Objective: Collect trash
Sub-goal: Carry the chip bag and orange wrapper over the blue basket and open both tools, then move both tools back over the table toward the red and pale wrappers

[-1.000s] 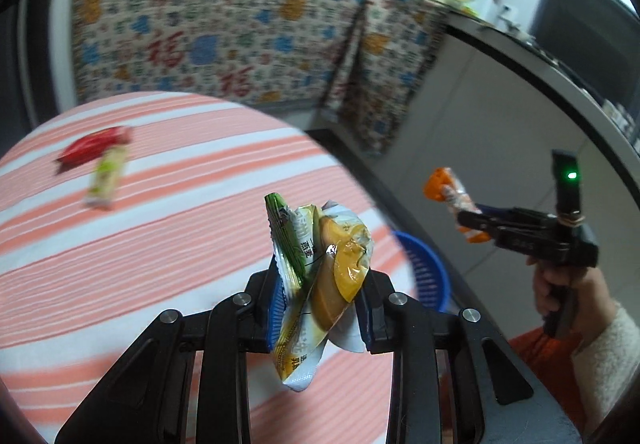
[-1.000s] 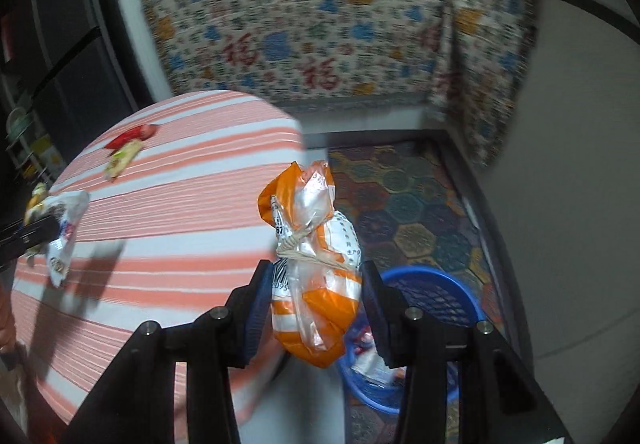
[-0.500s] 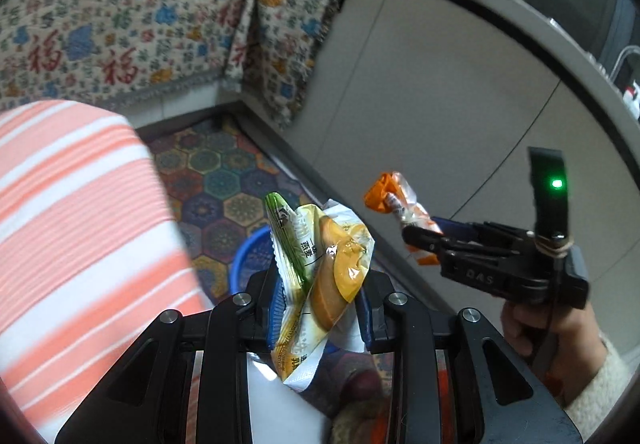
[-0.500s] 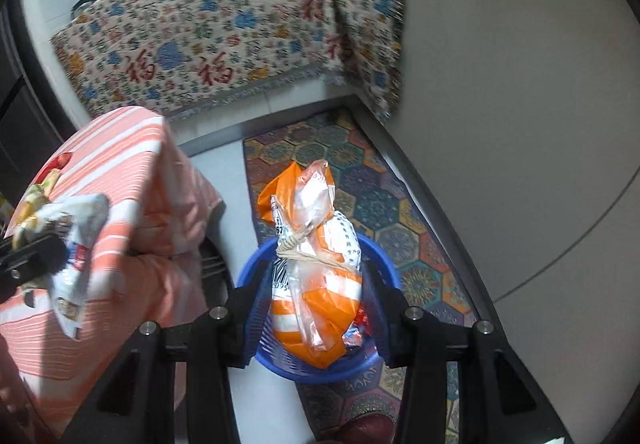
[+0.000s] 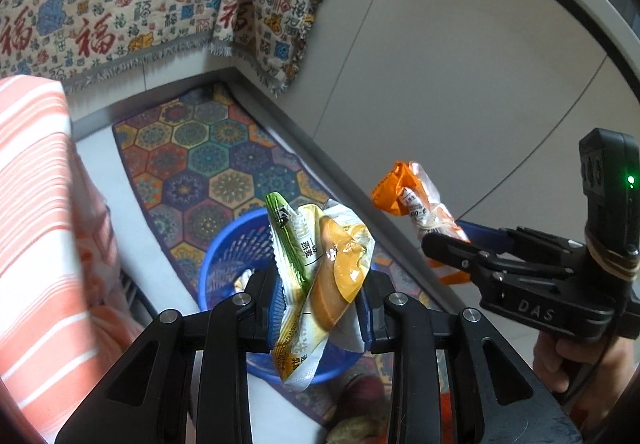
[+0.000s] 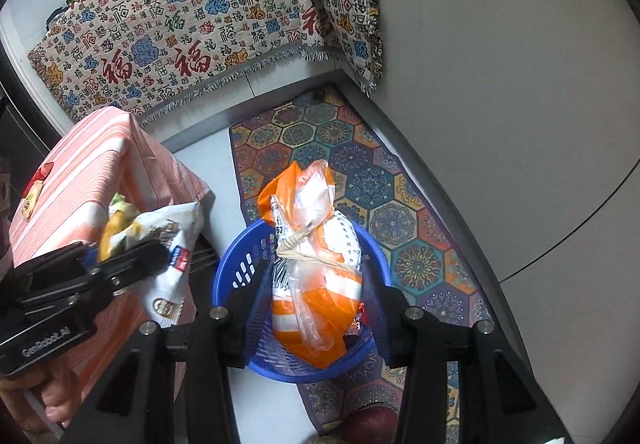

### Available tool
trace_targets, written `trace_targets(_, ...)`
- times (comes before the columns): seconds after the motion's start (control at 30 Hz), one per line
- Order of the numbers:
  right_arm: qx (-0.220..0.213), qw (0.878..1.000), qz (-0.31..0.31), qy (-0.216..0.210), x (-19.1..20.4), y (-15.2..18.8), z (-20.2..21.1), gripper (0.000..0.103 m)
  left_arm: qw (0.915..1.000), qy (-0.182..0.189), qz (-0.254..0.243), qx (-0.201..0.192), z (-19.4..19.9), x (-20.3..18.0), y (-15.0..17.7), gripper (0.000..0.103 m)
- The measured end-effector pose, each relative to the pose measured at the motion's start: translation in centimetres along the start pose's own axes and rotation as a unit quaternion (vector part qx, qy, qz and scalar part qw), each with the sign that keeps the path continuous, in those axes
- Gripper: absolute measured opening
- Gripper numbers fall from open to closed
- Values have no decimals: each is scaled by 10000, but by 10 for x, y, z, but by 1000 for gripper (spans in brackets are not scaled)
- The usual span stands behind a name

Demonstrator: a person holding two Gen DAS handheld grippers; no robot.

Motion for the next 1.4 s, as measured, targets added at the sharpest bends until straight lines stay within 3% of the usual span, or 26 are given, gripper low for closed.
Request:
trace_targets(0.13,28,9999,153,-71,2,1,-10,47,10000,-15,41,61,-13,5,-3,39)
trace_targets(0.2,11,9997,253,-67,5,2,-14,55,9999,68,147,30,-17,8,-7,64)
trace_targets(0.4,-18,9984,547,139,11,0,-14,56,9997,47,174,-175,0,11,-15,75)
trace_targets(0.57,-357,9975,586,165,17,-14,1,56,9986,-60,25,-516,54,10,-17,85)
trace_targets(0.7,-721,9938,822,185,37,-23,17,56,9962,-423,-61,-755,108,31,-6,97)
trace_targets(0.9,-1111,9823,1502,-138,106,-19,35,57,9862,-1518,223,-621,167,127,39,97)
trace_targets(1.1,-879,9715,2085,-710,193,13,30,57,9609,-2577,867,-519,220,247,87,97)
trace_targets(1.27,-541,9561,2622,-1194,290,42,27,57,9399,-3102,1357,-442,249,329,114,97)
trace_targets(1.4,-300,9466,2904,-1371,367,61,16,57,9298,-3279,1613,-449,266,372,125,98)
Point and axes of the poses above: each gripper's, at about its wrist camera, not at the fingertips, and z roughly against the way its jaws point, x to its left, y to its underside, the point moved 7 cm from there along -z, roughly the way its jaws point, and after that the axes turned 2 degrees about -x, right-handed, at the moved point
